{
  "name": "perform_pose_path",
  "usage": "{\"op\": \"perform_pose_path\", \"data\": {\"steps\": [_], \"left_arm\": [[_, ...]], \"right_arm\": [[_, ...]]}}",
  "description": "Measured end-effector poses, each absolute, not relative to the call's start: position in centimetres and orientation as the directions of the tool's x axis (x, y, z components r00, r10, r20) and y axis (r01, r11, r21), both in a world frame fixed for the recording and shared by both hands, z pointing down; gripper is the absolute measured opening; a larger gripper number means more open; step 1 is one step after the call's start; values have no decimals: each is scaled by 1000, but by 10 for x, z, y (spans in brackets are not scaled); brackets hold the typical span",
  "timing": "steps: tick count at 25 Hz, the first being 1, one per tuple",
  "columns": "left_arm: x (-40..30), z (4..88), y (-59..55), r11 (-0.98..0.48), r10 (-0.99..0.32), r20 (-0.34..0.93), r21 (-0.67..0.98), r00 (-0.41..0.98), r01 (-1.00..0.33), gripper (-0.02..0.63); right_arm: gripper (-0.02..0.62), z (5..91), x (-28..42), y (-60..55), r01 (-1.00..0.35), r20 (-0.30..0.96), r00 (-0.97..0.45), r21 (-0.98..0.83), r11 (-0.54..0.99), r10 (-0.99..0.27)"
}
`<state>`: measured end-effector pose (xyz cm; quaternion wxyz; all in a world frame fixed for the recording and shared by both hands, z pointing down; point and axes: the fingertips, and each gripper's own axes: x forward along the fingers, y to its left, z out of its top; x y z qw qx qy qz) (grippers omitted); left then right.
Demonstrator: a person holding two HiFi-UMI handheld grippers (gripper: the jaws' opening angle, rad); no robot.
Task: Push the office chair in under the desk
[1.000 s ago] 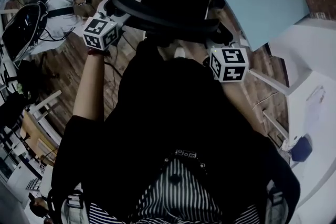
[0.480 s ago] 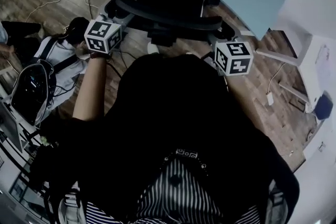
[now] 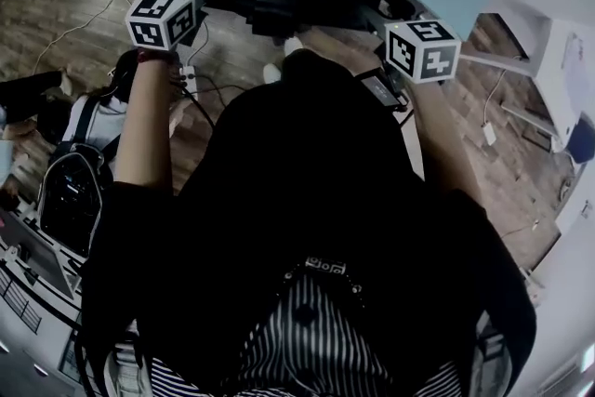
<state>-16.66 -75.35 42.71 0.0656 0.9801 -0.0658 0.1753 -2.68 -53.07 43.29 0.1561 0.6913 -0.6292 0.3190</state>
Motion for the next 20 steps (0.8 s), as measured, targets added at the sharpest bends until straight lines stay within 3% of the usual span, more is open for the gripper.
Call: {"op": "perform_pose_path", "data": {"steps": [20], "left_arm": [[-65, 421, -891, -997, 8, 298, 75, 954, -15, 383]], "right_arm": [[227, 430, 38, -646, -958, 599, 83, -173, -230, -797]]}}
